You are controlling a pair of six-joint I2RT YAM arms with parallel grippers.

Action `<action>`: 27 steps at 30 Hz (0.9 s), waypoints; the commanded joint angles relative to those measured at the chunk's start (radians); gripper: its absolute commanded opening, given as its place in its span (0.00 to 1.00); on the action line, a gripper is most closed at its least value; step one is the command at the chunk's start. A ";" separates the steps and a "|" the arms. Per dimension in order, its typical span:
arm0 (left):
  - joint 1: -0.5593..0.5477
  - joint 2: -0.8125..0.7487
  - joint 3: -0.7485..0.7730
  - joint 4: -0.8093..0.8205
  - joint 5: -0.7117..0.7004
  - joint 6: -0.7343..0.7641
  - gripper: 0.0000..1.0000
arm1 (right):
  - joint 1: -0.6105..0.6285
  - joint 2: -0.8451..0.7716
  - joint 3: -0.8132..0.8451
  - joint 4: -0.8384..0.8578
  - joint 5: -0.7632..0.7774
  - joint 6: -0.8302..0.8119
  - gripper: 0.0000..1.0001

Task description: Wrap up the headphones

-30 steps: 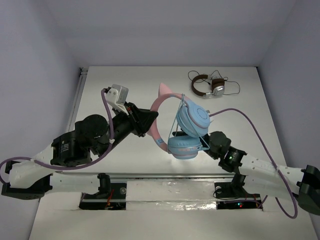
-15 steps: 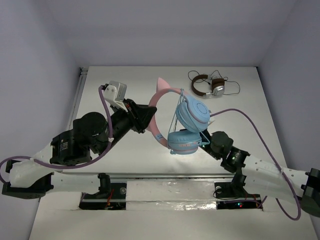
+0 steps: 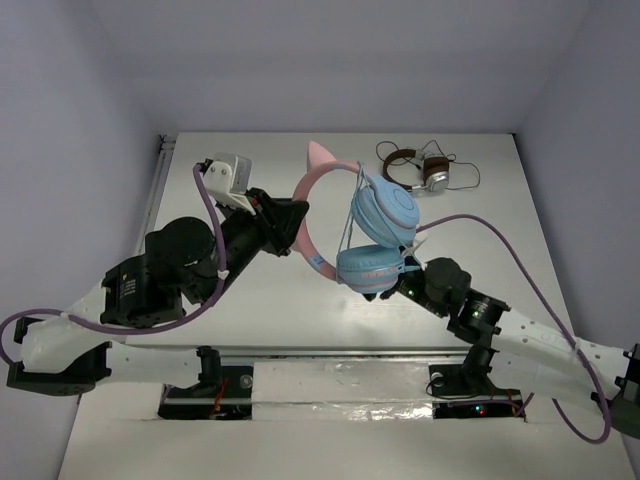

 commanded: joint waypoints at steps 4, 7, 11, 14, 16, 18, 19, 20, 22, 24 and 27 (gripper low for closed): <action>-0.001 -0.001 0.073 0.103 -0.016 -0.011 0.00 | 0.006 0.060 0.052 0.034 -0.014 -0.046 0.68; -0.001 0.002 0.076 0.108 0.000 -0.014 0.00 | 0.006 0.112 0.062 0.064 0.038 -0.050 0.68; -0.001 0.008 0.086 0.105 0.015 -0.017 0.00 | 0.006 0.184 0.052 0.136 0.101 -0.060 0.66; -0.001 0.013 0.089 0.105 0.021 -0.017 0.00 | 0.006 0.251 0.036 0.216 0.085 -0.046 0.61; -0.001 0.019 0.089 0.105 0.021 -0.017 0.00 | 0.006 0.269 0.030 0.253 0.077 -0.031 0.48; -0.001 0.022 0.089 0.105 0.020 -0.019 0.00 | 0.006 0.266 0.009 0.320 0.078 -0.023 0.39; -0.001 0.022 0.087 0.105 0.021 -0.022 0.00 | 0.006 0.264 0.001 0.340 0.081 -0.021 0.36; -0.001 0.024 0.084 0.106 0.023 -0.023 0.00 | 0.006 0.264 -0.004 0.368 0.083 -0.020 0.31; -0.001 0.025 0.078 0.117 0.040 -0.026 0.00 | 0.006 0.276 -0.013 0.383 0.088 -0.023 0.17; -0.001 0.031 0.081 0.126 0.055 -0.025 0.00 | 0.006 0.293 -0.019 0.420 0.091 -0.021 0.01; -0.001 0.044 0.099 0.140 0.044 -0.025 0.00 | 0.015 0.299 -0.025 0.420 0.081 0.012 0.00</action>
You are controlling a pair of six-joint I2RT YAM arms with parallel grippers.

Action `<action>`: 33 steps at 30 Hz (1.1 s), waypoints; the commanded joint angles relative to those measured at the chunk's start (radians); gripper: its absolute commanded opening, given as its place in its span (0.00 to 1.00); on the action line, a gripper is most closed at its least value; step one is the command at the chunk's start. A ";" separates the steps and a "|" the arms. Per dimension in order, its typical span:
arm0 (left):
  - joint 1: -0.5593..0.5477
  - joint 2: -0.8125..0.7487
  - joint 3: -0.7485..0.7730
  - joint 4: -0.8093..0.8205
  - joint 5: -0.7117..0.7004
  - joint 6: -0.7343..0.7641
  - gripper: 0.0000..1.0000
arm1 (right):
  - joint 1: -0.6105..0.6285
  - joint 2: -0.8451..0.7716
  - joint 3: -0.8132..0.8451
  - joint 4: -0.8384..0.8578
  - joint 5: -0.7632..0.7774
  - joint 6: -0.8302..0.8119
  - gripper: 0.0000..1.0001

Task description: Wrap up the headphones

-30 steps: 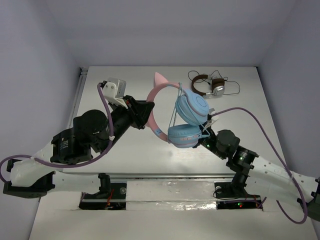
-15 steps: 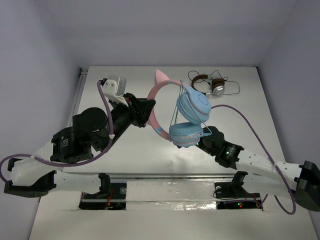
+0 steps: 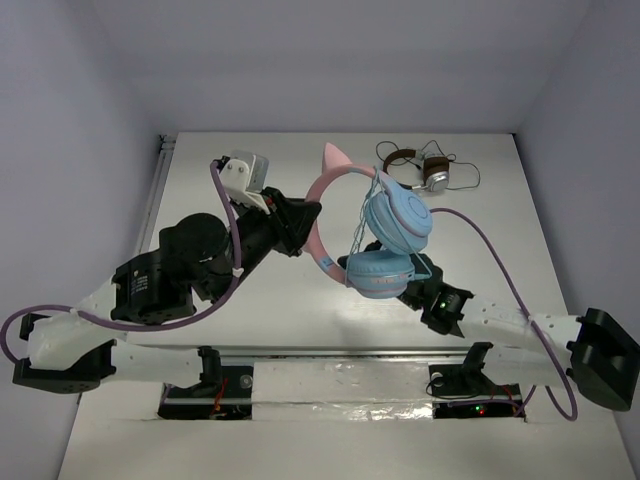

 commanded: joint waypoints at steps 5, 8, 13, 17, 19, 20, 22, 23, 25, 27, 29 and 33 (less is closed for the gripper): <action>-0.001 0.071 0.113 0.199 -0.173 0.046 0.00 | 0.088 -0.059 -0.012 -0.029 0.065 0.083 0.00; 0.008 0.114 0.143 0.246 -0.354 0.150 0.00 | 0.142 -0.110 -0.028 -0.106 0.090 0.127 0.00; 0.125 0.121 0.107 0.320 -0.393 0.210 0.00 | 0.220 -0.144 -0.023 -0.208 0.128 0.187 0.00; 0.207 0.127 0.036 0.332 -0.414 0.192 0.00 | 0.317 -0.116 0.046 -0.361 0.202 0.219 0.00; 0.247 0.130 -0.005 0.329 -0.400 0.175 0.00 | 0.345 -0.104 0.080 -0.404 0.234 0.247 0.00; 0.290 0.131 -0.018 0.327 -0.390 0.154 0.00 | 0.358 -0.099 0.091 -0.441 0.257 0.256 0.00; 0.330 0.134 -0.051 0.318 -0.370 0.138 0.00 | 0.397 -0.090 0.111 -0.472 0.289 0.279 0.00; 0.347 0.140 -0.064 0.320 -0.362 0.132 0.00 | 0.411 -0.076 0.132 -0.516 0.300 0.285 0.00; 0.393 0.154 -0.099 0.317 -0.359 0.125 0.00 | 0.452 -0.059 0.155 -0.544 0.315 0.300 0.00; 0.412 0.180 -0.120 0.301 -0.360 0.097 0.00 | 0.481 -0.019 0.200 -0.587 0.341 0.310 0.00; 0.422 0.190 -0.171 0.298 -0.351 0.079 0.00 | 0.526 0.011 0.238 -0.645 0.373 0.317 0.00; 0.422 0.194 -0.260 0.271 -0.356 0.017 0.00 | 0.585 0.071 0.368 -0.778 0.438 0.337 0.00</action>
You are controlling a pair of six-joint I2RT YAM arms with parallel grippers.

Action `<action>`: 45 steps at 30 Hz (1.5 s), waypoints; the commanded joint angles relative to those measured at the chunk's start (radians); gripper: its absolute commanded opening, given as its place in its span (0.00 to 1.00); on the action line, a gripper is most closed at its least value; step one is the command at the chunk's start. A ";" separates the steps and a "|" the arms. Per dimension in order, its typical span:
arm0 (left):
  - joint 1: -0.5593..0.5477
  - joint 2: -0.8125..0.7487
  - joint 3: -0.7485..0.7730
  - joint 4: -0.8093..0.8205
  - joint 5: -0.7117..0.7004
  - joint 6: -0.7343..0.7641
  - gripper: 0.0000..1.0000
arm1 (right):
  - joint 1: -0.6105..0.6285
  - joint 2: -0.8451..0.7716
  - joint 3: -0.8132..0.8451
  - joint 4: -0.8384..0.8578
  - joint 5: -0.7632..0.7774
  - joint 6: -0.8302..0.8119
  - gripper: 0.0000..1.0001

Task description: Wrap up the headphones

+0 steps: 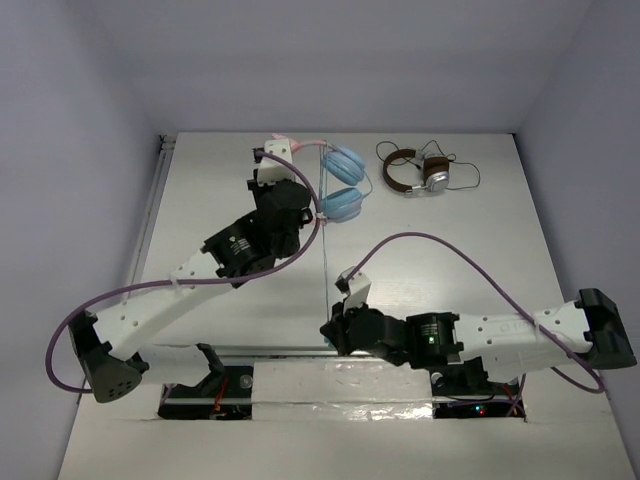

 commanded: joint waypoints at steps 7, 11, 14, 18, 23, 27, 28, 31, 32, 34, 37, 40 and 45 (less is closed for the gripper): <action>-0.004 -0.074 -0.302 0.048 0.061 -0.251 0.00 | 0.050 -0.004 0.223 -0.287 0.117 -0.022 0.00; -0.024 -0.111 -0.410 0.032 0.088 -0.308 0.00 | 0.050 -0.041 0.249 -0.313 0.163 -0.051 0.00; -0.089 -0.088 -0.444 -0.001 0.081 -0.348 0.00 | 0.050 -0.050 0.277 -0.328 0.193 -0.084 0.00; -0.196 -0.028 -0.442 -0.086 0.042 -0.430 0.00 | 0.050 -0.049 0.297 -0.355 0.264 -0.111 0.00; -0.305 0.013 -0.438 -0.168 0.047 -0.529 0.00 | 0.036 -0.073 0.294 -0.317 0.335 -0.202 0.00; -0.337 -0.012 -0.456 -0.193 0.071 -0.565 0.00 | -0.008 -0.105 0.297 -0.293 0.376 -0.280 0.00; -0.348 -0.020 -0.470 -0.193 0.088 -0.570 0.00 | -0.019 -0.110 0.295 -0.287 0.379 -0.295 0.00; -0.382 -0.054 -0.485 -0.188 0.120 -0.575 0.00 | -0.052 -0.124 0.272 -0.243 0.382 -0.384 0.00; -0.382 -0.066 -0.487 -0.190 0.130 -0.576 0.00 | -0.064 -0.122 0.253 -0.215 0.382 -0.407 0.00; -0.408 -0.071 -0.484 -0.205 0.154 -0.564 0.00 | -0.073 -0.118 0.228 -0.182 0.379 -0.458 0.00; -0.422 -0.065 -0.464 -0.285 0.160 -0.565 0.00 | -0.073 -0.104 0.222 -0.187 0.411 -0.501 0.00; -0.434 -0.065 -0.449 -0.346 0.179 -0.566 0.00 | -0.073 -0.104 0.206 -0.177 0.467 -0.562 0.00; -0.483 -0.094 -0.374 -0.481 0.187 -0.581 0.00 | -0.073 -0.089 0.223 -0.192 0.481 -0.616 0.00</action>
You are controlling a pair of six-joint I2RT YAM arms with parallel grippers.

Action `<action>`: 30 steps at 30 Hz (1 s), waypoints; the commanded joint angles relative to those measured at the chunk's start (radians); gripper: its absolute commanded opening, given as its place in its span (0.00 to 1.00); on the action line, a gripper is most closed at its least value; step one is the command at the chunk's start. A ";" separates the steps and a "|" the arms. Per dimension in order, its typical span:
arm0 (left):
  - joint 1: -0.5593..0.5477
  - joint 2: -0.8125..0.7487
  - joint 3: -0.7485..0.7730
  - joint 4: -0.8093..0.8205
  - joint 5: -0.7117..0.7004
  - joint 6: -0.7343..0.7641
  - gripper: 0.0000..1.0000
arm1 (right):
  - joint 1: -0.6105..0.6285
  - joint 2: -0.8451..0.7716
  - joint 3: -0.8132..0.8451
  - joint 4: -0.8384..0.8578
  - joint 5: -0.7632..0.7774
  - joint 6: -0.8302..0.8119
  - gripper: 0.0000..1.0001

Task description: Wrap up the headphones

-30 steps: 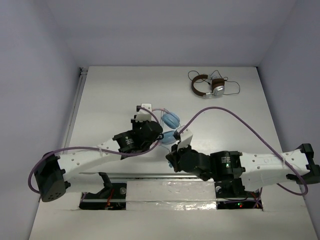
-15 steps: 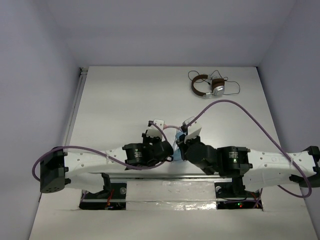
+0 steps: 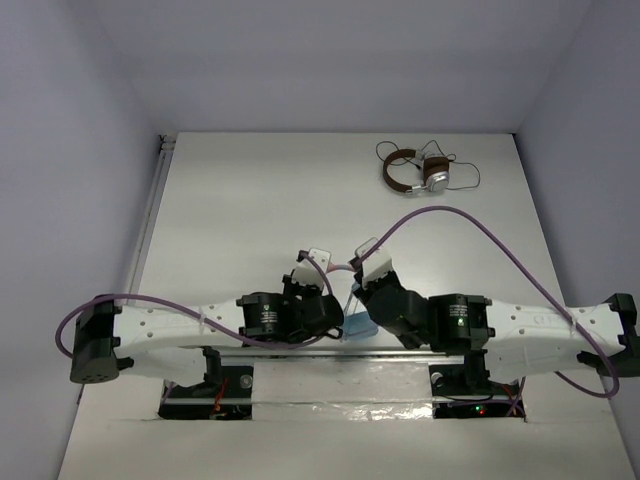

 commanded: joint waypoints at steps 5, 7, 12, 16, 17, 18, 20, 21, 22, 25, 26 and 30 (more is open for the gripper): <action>-0.064 -0.074 0.111 -0.179 0.046 -0.013 0.00 | -0.009 0.037 0.033 0.076 0.140 -0.138 0.00; -0.073 -0.083 0.115 -0.164 0.091 0.030 0.00 | -0.009 0.051 0.033 0.080 0.160 -0.151 0.00; -0.073 -0.161 0.097 -0.090 0.188 0.125 0.00 | -0.009 0.026 0.014 0.145 0.211 -0.183 0.00; -0.073 -0.166 0.106 -0.090 0.210 0.145 0.00 | -0.009 -0.007 0.021 0.200 0.243 -0.198 0.00; -0.073 -0.148 0.123 -0.102 0.202 0.142 0.00 | -0.009 -0.007 0.029 0.206 0.260 -0.241 0.00; -0.073 -0.133 0.134 -0.117 0.191 0.137 0.00 | -0.009 -0.005 0.035 0.211 0.263 -0.252 0.00; -0.073 -0.084 0.174 -0.189 0.149 0.105 0.00 | -0.009 0.002 0.039 0.267 0.301 -0.313 0.00; -0.073 -0.070 0.181 -0.205 0.144 0.104 0.00 | -0.009 0.005 0.035 0.290 0.318 -0.334 0.00; -0.073 -0.062 0.185 -0.206 0.141 0.108 0.00 | -0.009 0.013 0.032 0.306 0.326 -0.353 0.00; -0.073 -0.053 0.194 -0.202 0.138 0.123 0.00 | -0.009 0.015 0.018 0.362 0.329 -0.394 0.00; -0.073 -0.060 0.194 -0.197 0.139 0.133 0.00 | -0.009 0.012 -0.003 0.384 0.328 -0.419 0.00; -0.073 -0.102 0.195 -0.196 0.145 0.148 0.00 | -0.009 -0.010 -0.058 0.503 0.375 -0.471 0.00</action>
